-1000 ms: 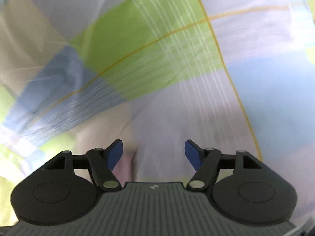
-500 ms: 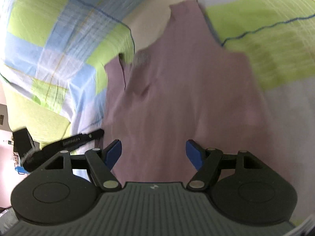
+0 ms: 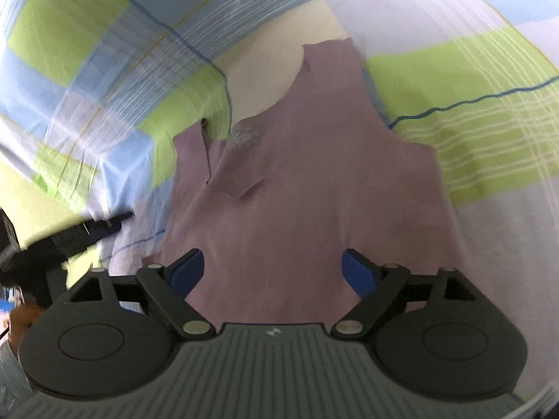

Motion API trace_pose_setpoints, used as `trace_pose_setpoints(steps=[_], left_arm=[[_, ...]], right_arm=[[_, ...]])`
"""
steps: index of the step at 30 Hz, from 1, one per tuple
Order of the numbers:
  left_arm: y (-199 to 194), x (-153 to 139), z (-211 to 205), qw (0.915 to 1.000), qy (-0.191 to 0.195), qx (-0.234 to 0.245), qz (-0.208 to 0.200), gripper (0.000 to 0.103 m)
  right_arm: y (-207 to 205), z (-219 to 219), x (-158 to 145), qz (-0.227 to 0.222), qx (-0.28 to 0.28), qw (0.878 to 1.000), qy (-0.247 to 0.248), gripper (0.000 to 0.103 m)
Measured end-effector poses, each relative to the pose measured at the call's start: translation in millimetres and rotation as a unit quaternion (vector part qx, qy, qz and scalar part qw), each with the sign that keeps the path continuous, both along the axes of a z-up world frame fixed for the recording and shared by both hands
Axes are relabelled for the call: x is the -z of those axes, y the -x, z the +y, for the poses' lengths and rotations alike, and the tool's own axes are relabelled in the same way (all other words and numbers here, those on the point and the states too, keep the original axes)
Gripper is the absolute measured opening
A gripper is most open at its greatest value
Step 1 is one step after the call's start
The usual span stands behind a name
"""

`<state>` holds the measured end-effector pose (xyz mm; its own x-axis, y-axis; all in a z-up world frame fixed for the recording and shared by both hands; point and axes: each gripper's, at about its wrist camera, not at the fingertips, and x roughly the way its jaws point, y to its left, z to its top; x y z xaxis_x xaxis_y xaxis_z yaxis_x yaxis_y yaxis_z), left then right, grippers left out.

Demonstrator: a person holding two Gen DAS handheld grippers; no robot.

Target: Fold clothes

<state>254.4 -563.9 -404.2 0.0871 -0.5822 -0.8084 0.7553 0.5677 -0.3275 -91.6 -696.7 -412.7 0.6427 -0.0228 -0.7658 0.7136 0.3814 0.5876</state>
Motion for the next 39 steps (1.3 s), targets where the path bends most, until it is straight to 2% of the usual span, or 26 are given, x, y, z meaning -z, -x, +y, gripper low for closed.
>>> trace_pose_setpoints(steps=[3, 5, 7, 11, 13, 14, 17, 19, 22, 24, 26, 29, 30, 32, 35, 36, 37, 39], left_arm=[[-19, 24, -39, 0.9997, -0.011, 0.003, 0.022, 0.063], [-21, 32, -47, 0.9996, -0.011, 0.002, 0.028, 0.054], [-20, 34, -53, 0.9994, -0.005, 0.012, 0.031, 0.021], [-19, 37, -56, 0.9993, -0.012, 0.017, 0.031, 0.020], [-26, 40, -54, 0.9987, -0.001, 0.007, 0.050, 0.000], [-29, 39, -53, 0.9984, 0.009, 0.004, 0.055, 0.000], [-29, 21, -51, 0.9991, 0.041, 0.006, -0.007, 0.000], [-30, 23, -55, 0.9991, 0.026, 0.022, -0.027, 0.000], [-29, 44, -66, 0.9965, -0.031, 0.050, -0.059, 0.000], [-27, 42, -67, 0.9955, -0.036, 0.055, -0.069, 0.001], [-25, 32, -64, 0.9946, -0.037, 0.051, -0.083, 0.009], [-22, 21, -56, 0.9922, -0.043, 0.052, -0.105, 0.037], [-22, 17, -51, 0.9916, -0.047, 0.047, -0.110, 0.039], [-25, 13, -44, 0.9933, -0.050, 0.034, -0.099, 0.040], [-26, 8, -40, 0.9960, -0.046, 0.020, -0.074, 0.041], [-20, 5, -39, 0.9967, -0.040, 0.024, -0.066, 0.041], [-10, 1, -36, 0.9970, -0.036, 0.035, -0.060, 0.041], [6, -3, -24, 0.9969, -0.028, 0.059, -0.042, 0.041]], right_arm=[[5, -3, 2, -0.004, 0.012, 1.000, -0.013, 0.088], [9, -4, 4, -0.006, 0.017, 1.000, -0.022, 0.089], [10, -4, 6, -0.008, 0.019, 0.999, -0.030, 0.090], [15, -4, 12, -0.011, 0.021, 0.999, -0.047, 0.090], [17, -5, 16, -0.014, 0.023, 0.998, -0.055, 0.092], [17, -6, 16, -0.014, 0.023, 0.998, -0.058, 0.092], [16, -8, 17, -0.016, 0.022, 0.998, -0.063, 0.093], [17, -11, 17, -0.016, 0.021, 0.998, -0.060, 0.093], [16, -14, 19, -0.013, 0.017, 0.998, -0.051, 0.093], [14, -17, 21, -0.011, 0.013, 0.999, -0.051, 0.093], [11, -20, 18, -0.015, 0.011, 0.999, -0.050, 0.094], [17, -25, 4, -0.033, 0.002, 0.999, -0.014, 0.095], [20, -27, 1, -0.035, 0.002, 0.999, -0.003, 0.095], [30, -34, -2, -0.030, 0.013, 0.999, 0.019, 0.095], [48, -45, 5, -0.040, 0.017, 0.998, 0.035, 0.088], [51, -46, 9, -0.030, 0.011, 0.999, 0.040, 0.082], [52, -48, 9, -0.019, 0.010, 0.999, 0.047, 0.069], [56, -50, 8, 0.000, 0.012, 0.998, 0.061, 0.066]])
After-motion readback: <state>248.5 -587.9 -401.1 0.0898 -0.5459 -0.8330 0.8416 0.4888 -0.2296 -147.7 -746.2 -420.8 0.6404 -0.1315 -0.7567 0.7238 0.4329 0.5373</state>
